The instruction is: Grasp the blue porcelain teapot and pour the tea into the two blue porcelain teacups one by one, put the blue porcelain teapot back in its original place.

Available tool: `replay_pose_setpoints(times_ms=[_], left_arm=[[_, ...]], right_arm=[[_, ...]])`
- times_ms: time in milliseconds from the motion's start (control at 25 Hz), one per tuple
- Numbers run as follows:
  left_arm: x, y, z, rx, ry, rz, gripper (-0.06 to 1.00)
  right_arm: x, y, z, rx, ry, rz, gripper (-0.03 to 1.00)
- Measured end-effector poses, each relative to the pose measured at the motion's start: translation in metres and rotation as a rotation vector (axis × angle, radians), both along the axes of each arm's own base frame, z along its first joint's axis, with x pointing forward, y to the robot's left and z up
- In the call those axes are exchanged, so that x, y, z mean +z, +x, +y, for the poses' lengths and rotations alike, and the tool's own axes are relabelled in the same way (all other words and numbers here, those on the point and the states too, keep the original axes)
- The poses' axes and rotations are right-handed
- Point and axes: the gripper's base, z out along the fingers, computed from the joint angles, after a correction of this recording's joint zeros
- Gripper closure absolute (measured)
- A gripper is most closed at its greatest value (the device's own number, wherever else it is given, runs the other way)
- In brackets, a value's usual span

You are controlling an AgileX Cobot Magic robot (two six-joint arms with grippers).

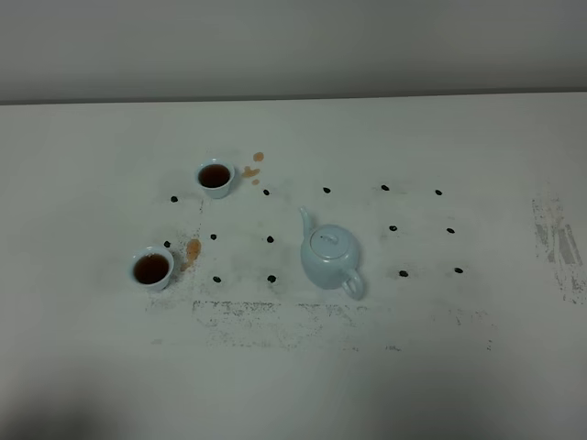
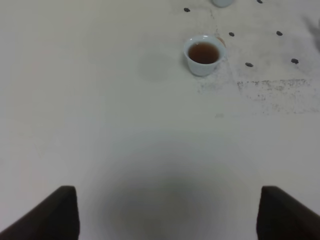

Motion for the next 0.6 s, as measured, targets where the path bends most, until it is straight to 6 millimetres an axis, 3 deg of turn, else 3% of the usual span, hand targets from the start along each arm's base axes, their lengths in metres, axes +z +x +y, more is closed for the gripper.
replay_pose_setpoints(times_ms=[240,600], left_arm=[[0.0000,0.0000,-0.0001,0.000,-0.001,0.000,0.22],[0.0000,0.0000,-0.0001,0.000,-0.001,0.000,0.22]], right_arm=[[0.0000,-0.0002,0.0005,-0.017,0.004,0.001,0.52],[0.0000,-0.0015,0.0026,-0.219,0.003,0.000,0.52]])
